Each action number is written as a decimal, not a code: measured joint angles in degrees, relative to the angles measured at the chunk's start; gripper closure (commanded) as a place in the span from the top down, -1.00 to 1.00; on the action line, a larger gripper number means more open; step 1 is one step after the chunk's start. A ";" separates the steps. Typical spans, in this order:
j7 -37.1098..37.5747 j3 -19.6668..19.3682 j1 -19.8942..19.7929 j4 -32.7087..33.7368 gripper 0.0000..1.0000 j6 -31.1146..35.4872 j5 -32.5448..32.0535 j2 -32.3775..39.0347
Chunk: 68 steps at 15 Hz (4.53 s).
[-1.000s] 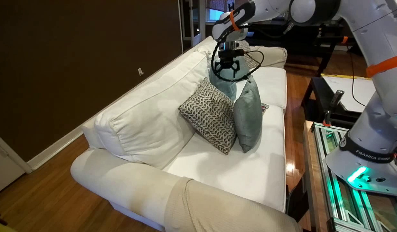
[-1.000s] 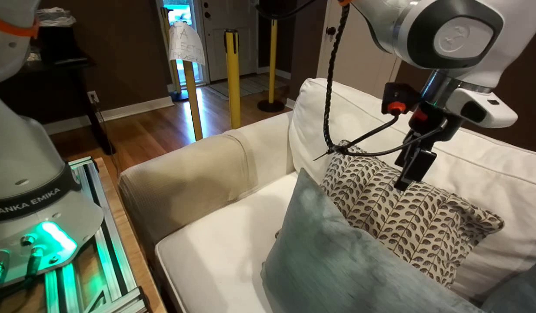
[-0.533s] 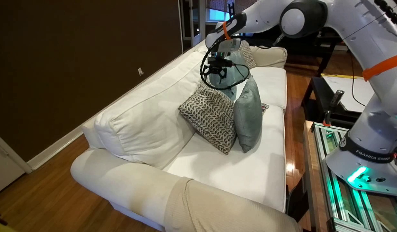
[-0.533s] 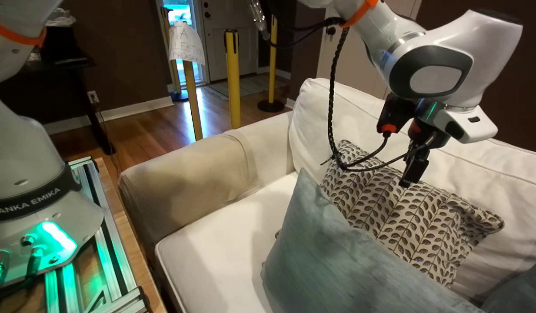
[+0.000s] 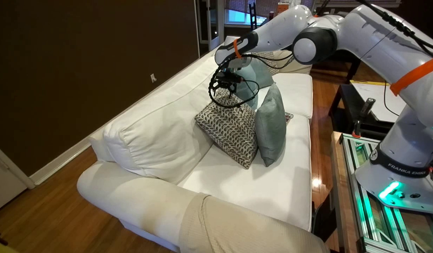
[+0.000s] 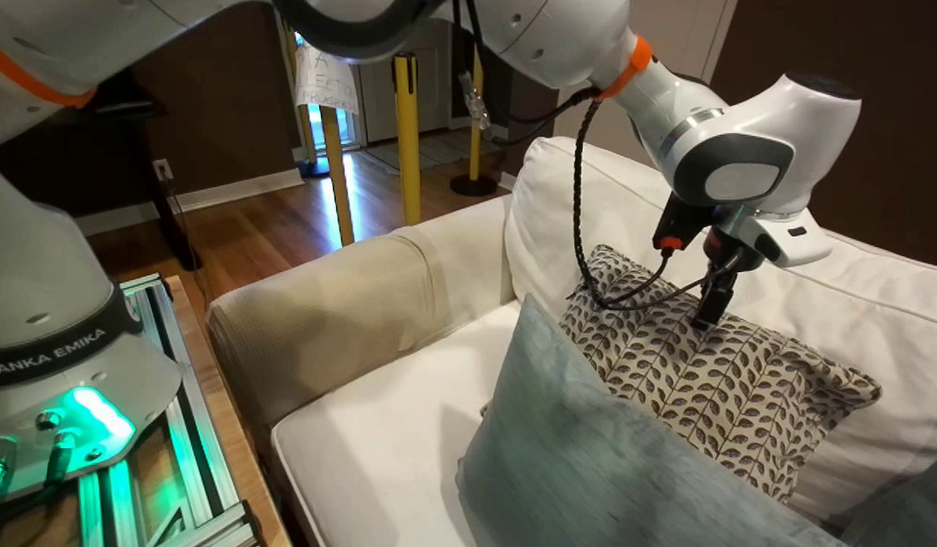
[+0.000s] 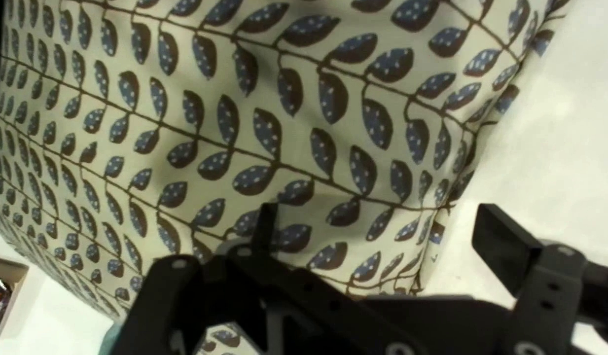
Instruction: Move the grey pillow on the left forwards.
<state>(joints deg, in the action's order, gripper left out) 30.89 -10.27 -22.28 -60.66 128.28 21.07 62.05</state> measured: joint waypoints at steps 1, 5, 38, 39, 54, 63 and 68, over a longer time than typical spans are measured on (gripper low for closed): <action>0.75 0.00 0.10 2.14 0.62 -0.33 -0.07 1.73; 2.96 -0.36 0.10 9.97 -0.03 -4.55 -0.60 7.45; -1.56 2.74 -0.11 -27.14 -0.98 22.10 6.90 -18.57; -3.59 3.64 -0.39 -29.58 -0.98 24.75 8.56 -19.95; -9.06 0.43 -1.34 -37.74 1.00 13.62 12.83 -37.63; -6.96 -7.48 2.86 -41.04 1.00 -7.43 -15.38 -45.59; -4.79 -8.21 6.71 -45.34 1.00 -7.26 -28.00 -47.72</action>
<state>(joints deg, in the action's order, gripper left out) 26.10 -18.48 -15.57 -106.00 121.02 -6.93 14.33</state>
